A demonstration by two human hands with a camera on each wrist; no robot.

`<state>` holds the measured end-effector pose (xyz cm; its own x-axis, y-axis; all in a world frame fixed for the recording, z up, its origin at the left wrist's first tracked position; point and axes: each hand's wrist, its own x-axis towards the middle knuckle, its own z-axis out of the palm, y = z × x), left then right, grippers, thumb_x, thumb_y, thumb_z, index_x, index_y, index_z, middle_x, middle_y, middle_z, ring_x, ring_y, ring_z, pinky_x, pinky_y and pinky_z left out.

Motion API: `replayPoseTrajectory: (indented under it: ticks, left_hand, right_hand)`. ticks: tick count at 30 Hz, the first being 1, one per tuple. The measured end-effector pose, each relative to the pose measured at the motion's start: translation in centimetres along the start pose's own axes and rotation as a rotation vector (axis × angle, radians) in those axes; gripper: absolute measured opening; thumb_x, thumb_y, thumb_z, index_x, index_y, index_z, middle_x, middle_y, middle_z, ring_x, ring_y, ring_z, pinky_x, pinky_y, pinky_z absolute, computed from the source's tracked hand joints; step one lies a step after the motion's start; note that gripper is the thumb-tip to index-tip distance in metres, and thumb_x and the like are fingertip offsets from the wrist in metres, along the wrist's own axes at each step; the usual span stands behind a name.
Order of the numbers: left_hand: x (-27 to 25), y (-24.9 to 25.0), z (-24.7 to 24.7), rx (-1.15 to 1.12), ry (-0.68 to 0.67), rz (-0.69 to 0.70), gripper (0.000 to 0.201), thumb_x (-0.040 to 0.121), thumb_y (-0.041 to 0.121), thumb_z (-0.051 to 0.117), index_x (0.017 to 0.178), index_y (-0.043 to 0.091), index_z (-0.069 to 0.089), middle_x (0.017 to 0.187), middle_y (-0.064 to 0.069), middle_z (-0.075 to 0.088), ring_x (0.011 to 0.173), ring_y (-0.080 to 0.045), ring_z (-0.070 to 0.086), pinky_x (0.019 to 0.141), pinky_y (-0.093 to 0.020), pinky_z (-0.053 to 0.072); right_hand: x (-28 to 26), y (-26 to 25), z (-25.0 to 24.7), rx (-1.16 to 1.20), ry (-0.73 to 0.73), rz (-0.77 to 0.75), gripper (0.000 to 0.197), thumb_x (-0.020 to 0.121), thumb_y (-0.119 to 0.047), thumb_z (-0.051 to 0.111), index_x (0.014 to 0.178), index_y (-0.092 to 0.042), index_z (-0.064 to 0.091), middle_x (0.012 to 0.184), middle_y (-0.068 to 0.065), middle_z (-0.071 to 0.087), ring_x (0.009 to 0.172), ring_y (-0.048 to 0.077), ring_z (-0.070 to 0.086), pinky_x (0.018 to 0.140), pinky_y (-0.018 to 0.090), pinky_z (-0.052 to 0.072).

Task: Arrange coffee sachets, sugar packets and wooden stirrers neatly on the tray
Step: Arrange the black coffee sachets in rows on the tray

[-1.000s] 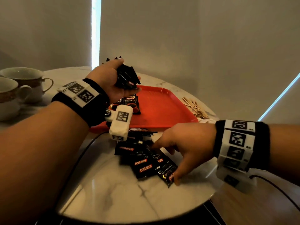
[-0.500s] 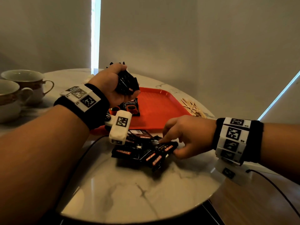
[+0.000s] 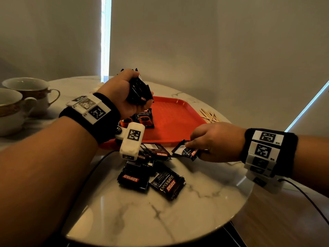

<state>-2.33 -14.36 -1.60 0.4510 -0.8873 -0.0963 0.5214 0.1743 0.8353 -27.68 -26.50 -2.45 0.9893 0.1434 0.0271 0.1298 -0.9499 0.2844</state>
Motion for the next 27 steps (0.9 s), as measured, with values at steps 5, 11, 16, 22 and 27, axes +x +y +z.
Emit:
replayPoseTrajectory:
  ticks: [5,11,16,22,27]
  left_hand:
    - [-0.1,0.4,0.0,-0.005,-0.008,0.002,0.044,0.099,0.037,0.050,0.122,0.000,0.057,0.105,-0.013,0.063,0.088,-0.023,0.070,0.059,-0.034,0.060]
    - [-0.3,0.7,-0.2,0.015,-0.001,-0.001,0.041,0.101,0.037,0.048,0.120,0.002,0.059,0.112,-0.014,0.065,0.092,-0.026,0.072,0.061,-0.042,0.061]
    - [-0.6,0.5,0.4,0.028,-0.062,0.016,0.039,0.101,0.036,0.048,0.124,0.006,0.058,0.119,-0.016,0.067,0.092,-0.029,0.074,0.070,-0.045,0.063]
    - [-0.3,0.7,0.0,0.009,-0.173,0.050,0.044,0.096,0.046,0.049,0.115,0.009,0.064,0.103,-0.013,0.071,0.088,-0.026,0.071,0.078,-0.042,0.061]
    - [0.0,1.2,-1.4,0.066,-0.180,0.061,0.042,0.090,0.046,0.061,0.111,0.009,0.064,0.103,-0.014,0.067,0.101,-0.033,0.065,0.086,-0.055,0.056]
  right_hand:
    - [-0.4,1.9,-2.6,0.064,0.058,0.197,0.031,0.071,-0.025,0.066,0.098,-0.021,0.081,0.085,-0.005,0.071,0.065,0.007,0.063,0.056,0.016,0.050]
    - [1.3,3.9,-6.7,0.110,0.424,0.427,0.028,0.077,-0.040,0.057,0.079,-0.018,0.074,0.070,-0.009,0.060,0.060,0.010,0.057,0.051,0.020,0.040]
    - [6.8,3.5,-7.6,0.177,0.625,0.557,0.011,0.086,-0.024,0.068,0.083,-0.016,0.076,0.064,-0.001,0.060,0.053,0.017,0.052,0.048,0.029,0.038]
    - [12.7,1.6,-4.8,0.218,0.525,0.364,0.019,0.082,-0.033,0.062,0.086,-0.021,0.076,0.069,-0.006,0.056,0.066,0.012,0.050,0.057,0.025,0.034]
    - [13.7,2.7,-4.6,0.471,0.460,0.283,0.042,0.070,-0.050,0.066,0.102,-0.023,0.073,0.110,-0.005,0.059,0.098,0.004,0.054,0.079,0.016,0.044]
